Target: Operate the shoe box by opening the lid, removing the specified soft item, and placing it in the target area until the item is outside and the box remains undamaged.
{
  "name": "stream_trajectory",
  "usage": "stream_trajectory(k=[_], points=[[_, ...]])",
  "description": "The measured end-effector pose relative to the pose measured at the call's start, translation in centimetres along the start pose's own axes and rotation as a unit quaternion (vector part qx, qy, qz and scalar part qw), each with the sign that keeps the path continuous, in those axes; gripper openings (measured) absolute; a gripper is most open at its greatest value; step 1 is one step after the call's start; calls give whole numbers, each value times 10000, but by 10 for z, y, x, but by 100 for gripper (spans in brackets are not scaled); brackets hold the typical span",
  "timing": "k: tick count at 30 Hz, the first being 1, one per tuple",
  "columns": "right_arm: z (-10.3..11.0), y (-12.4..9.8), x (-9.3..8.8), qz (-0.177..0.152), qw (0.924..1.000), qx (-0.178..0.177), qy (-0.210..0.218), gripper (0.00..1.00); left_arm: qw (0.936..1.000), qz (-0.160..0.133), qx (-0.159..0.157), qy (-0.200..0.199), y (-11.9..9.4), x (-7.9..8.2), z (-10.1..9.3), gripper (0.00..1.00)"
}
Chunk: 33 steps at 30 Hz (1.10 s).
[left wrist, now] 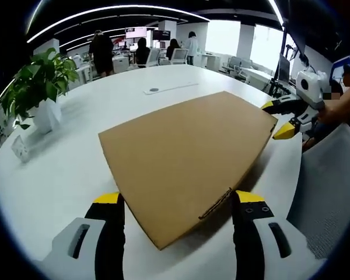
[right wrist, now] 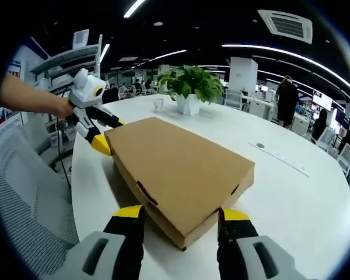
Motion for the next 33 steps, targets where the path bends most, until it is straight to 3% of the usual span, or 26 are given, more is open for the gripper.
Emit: stream_trajectory(k=[10, 33], points=[[10, 5, 6, -70, 9999, 89, -88, 45, 9999, -54, 64, -122, -11, -8, 9, 76], [11, 1, 10, -184, 9998, 44, -47, 43, 9992, -192, 73, -334, -19, -11, 8, 74]])
Point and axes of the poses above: the point that each gripper's makers call its tool centre point, and the gripper's own axes: y roughly forward along the fingers, z roughly to its left, x roughly out of its top, the point moved 7 cm from there along -y, roughly backward along the fingers, and after that the axes turned 15 degrees about -y, right-handed, at the moved point
